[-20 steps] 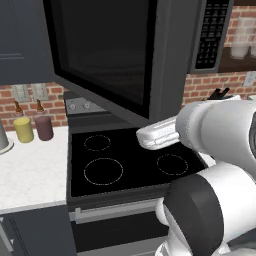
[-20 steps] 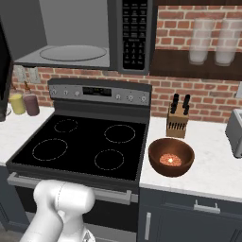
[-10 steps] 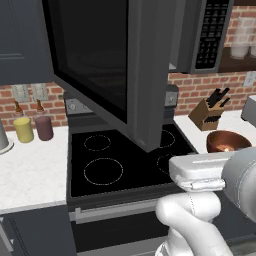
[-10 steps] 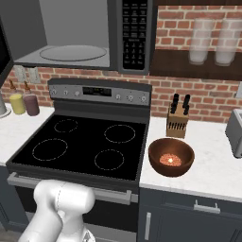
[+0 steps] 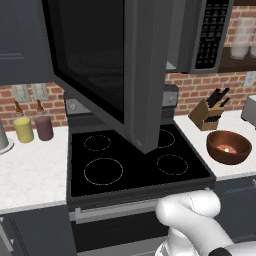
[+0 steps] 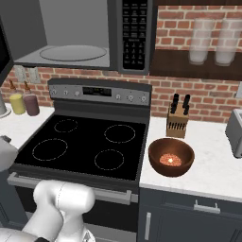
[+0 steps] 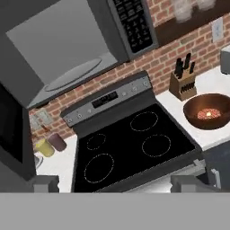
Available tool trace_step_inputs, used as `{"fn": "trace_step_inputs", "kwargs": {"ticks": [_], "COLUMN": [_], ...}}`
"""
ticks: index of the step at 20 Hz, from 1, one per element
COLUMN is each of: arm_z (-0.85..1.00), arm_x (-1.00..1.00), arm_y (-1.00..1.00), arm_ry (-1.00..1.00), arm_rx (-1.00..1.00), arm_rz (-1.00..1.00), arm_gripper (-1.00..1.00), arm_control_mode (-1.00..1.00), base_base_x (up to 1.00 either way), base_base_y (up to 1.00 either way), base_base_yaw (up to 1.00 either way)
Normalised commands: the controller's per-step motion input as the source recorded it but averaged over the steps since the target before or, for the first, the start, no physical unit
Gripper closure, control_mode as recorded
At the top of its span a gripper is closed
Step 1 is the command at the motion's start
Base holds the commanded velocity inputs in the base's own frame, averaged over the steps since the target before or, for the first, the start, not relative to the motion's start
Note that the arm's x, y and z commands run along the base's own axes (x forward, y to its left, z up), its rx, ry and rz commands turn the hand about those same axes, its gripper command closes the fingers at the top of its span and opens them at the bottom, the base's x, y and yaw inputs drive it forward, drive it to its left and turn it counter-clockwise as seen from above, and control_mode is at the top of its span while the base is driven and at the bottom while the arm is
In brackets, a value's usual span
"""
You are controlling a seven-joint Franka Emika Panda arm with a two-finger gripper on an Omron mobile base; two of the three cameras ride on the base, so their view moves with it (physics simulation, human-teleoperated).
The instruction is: Open the microwave, place the bowl with waffle inside the microwave, then close the microwave door and turn it on.
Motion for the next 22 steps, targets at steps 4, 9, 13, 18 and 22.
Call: {"fn": "trace_step_inputs", "kwargs": {"ticks": [4,9,13,18,22], "arm_z": [-0.29,-0.79,-0.81,-0.1,0.5], "arm_x": [0.75,0.7,0.65,0.49,0.56], "arm_y": [-0.81,-0.19,0.06,0.67,0.6], "arm_ry": [-0.21,-0.4,-0.43,-0.11,0.19], "arm_rx": [0.52,0.43,0.37,0.21,0.0], "arm_rz": [0.09,0.17,0.15,0.02,0.04], "arm_gripper": [-1.0,-1.0,-1.0,-1.0,-1.0], "arm_control_mode": [-1.0,-1.0,-1.0,-1.0,-1.0], "base_base_x": [0.0,0.0,0.0,0.0,0.0], "base_base_y": [0.0,0.0,0.0,0.0,0.0], "base_base_yaw": [0.0,0.0,0.0,0.0,0.0]}}
